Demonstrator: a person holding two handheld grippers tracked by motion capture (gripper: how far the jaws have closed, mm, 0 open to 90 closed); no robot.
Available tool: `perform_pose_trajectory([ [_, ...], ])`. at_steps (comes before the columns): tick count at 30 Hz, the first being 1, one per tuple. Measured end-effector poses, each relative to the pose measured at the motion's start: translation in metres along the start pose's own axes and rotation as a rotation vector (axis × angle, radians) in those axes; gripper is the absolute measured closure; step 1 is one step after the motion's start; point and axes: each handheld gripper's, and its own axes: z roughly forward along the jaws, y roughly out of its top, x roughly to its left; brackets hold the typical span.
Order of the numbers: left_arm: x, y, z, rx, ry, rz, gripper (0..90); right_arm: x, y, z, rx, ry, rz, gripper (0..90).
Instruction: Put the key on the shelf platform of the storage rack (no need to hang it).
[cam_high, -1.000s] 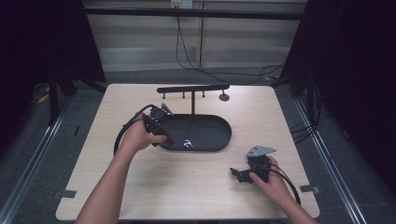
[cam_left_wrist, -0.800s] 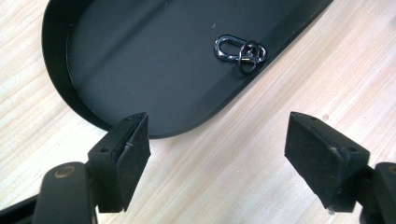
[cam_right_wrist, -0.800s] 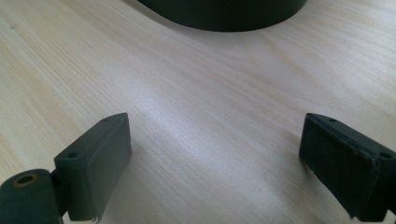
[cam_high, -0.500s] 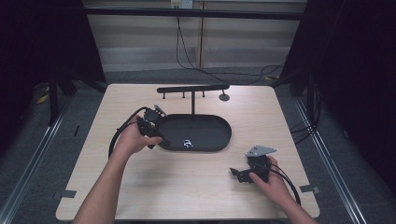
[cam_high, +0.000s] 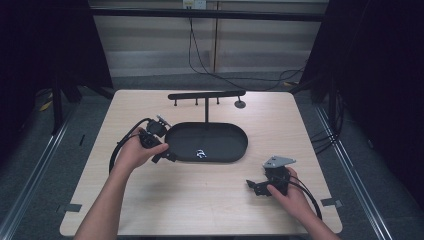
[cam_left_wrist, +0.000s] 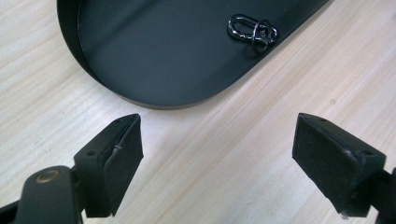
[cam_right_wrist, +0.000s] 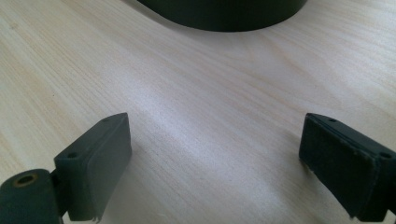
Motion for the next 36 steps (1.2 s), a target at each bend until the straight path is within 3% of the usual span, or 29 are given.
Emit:
perform_pose_trajectory([
  [23, 0.006, -0.028, -0.006, -0.015, 0.002, 0.006, 16.4, 0.000, 0.000, 0.000, 0.000, 0.000, 0.000, 8.8],
  [32, 0.009, -0.042, -0.008, 0.007, 0.013, 0.021, 16.5, 0.000, 0.000, 0.000, 0.000, 0.000, 0.000, 8.8],
  [36, 0.009, -0.047, -0.008, 0.003, 0.014, 0.005, 16.8, 0.000, 0.000, 0.000, 0.000, 0.000, 0.000, 8.8],
])
